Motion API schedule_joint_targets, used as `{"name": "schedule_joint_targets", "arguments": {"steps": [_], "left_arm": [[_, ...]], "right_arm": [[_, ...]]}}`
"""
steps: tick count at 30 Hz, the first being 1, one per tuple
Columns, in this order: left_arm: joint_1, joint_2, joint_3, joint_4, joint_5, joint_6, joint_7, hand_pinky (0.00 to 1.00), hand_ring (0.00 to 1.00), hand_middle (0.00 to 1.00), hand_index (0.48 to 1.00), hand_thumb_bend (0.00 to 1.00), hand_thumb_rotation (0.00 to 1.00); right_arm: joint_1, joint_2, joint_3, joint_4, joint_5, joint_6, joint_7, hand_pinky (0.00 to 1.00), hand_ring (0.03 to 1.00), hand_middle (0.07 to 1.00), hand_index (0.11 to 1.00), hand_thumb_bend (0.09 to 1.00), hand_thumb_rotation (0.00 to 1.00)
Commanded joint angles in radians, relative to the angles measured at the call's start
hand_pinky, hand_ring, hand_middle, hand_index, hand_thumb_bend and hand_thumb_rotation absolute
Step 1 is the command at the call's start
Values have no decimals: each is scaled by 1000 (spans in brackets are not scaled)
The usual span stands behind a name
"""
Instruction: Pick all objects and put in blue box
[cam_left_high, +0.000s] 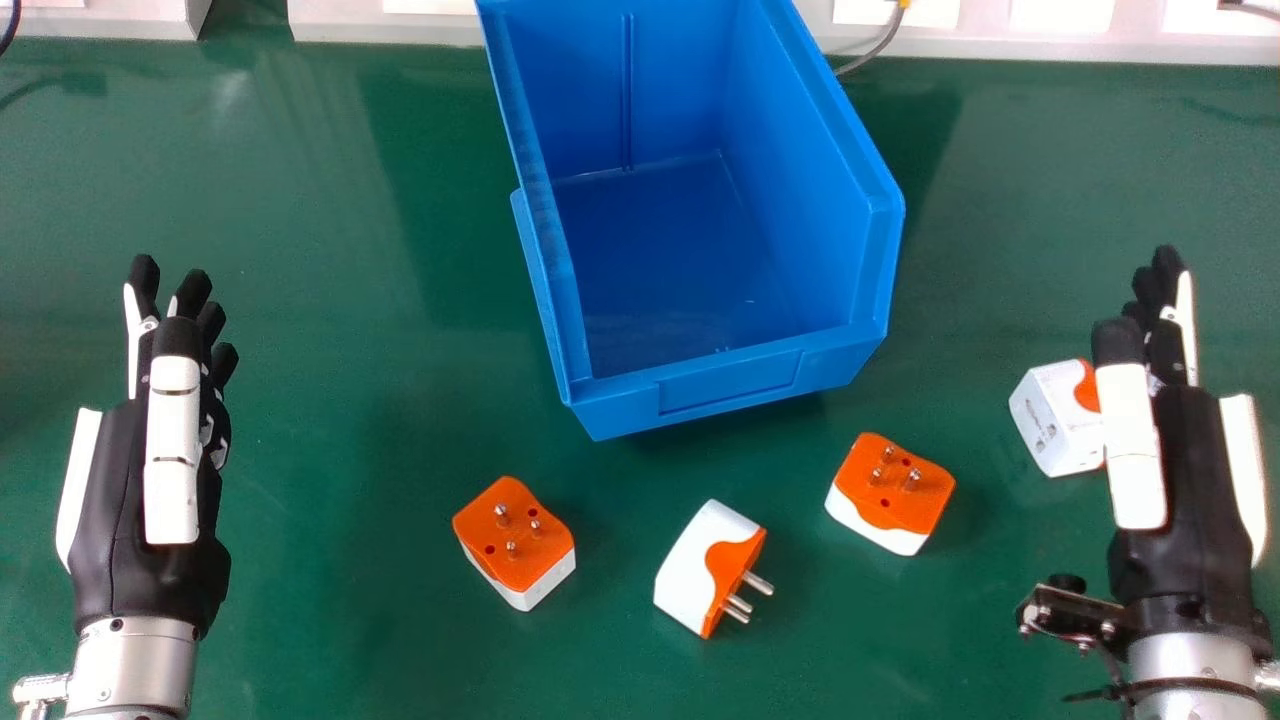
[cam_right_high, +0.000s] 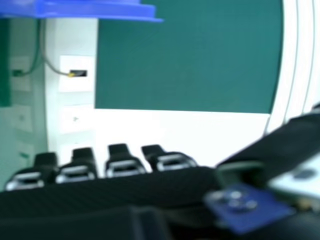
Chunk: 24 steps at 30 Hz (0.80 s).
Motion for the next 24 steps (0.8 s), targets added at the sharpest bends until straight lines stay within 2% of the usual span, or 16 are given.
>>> {"name": "schedule_joint_targets", "arguments": {"steps": [1, 3, 5, 9, 12, 14, 19, 22, 24], "left_arm": [[6, 8, 10, -25, -2, -6, 1, 1000, 1000, 1000, 1000, 503, 1000], [7, 9, 10, -26, 2, -7, 4, 1000, 1000, 1000, 1000, 499, 1000], [7, 9, 10, -28, 0, -7, 2, 1000, 1000, 1000, 1000, 502, 1000], [14, 10, 10, -42, -1, 6, 0, 1000, 1000, 1000, 1000, 495, 1000], [14, 9, 12, -43, 3, 3, 2, 1000, 1000, 1000, 1000, 501, 1000], [15, 10, 11, -43, 1, 2, -2, 1000, 1000, 1000, 1000, 494, 1000], [15, 13, 11, -40, 8, -1, -1, 1000, 1000, 1000, 1000, 507, 1000], [12, 17, 11, -34, 16, -6, 0, 1000, 1000, 1000, 1000, 508, 1000], [9, 19, 11, -26, 16, -9, -2, 1000, 1000, 1000, 1000, 506, 1000]], "right_arm": [[2, 2, -3, -17, -4, -27, -18, 991, 1000, 1000, 1000, 560, 1000], [2, 3, -4, -17, -14, -29, -26, 990, 1000, 1000, 1000, 553, 1000], [3, 6, -5, -19, -52, -28, -60, 974, 1000, 1000, 1000, 535, 1000], [0, 1, -5, -3, -125, -49, -128, 972, 1000, 1000, 1000, 614, 1000], [-4, -4, -6, 14, -148, -69, -156, 996, 1000, 1000, 1000, 658, 1000], [-9, -7, -8, 27, -159, -84, -171, 999, 1000, 1000, 1000, 643, 1000], [-20, -21, -8, 52, -195, -110, -204, 1000, 1000, 1000, 1000, 627, 1000], [-24, -27, -6, 50, -209, -95, -214, 1000, 1000, 1000, 1000, 626, 985], [-25, -32, -5, 43, -223, -79, -215, 1000, 1000, 1000, 1000, 620, 970]]}}
